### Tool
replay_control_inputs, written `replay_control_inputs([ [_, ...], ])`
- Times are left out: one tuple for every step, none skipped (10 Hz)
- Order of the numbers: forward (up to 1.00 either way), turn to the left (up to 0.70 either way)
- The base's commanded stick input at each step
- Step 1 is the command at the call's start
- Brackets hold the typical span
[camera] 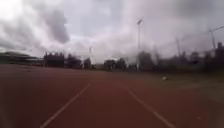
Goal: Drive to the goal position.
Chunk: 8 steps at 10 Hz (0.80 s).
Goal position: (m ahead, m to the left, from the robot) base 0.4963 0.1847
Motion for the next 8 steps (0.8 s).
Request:
replay_control_inputs([
  [0.85,0.0],
  [0.85,0.0],
  [0.85,0.0],
  [0.85,0.0],
  [0.85,0.0],
  [0.85,0.0],
  [0.85,0.0],
  [0.85,0.0],
])
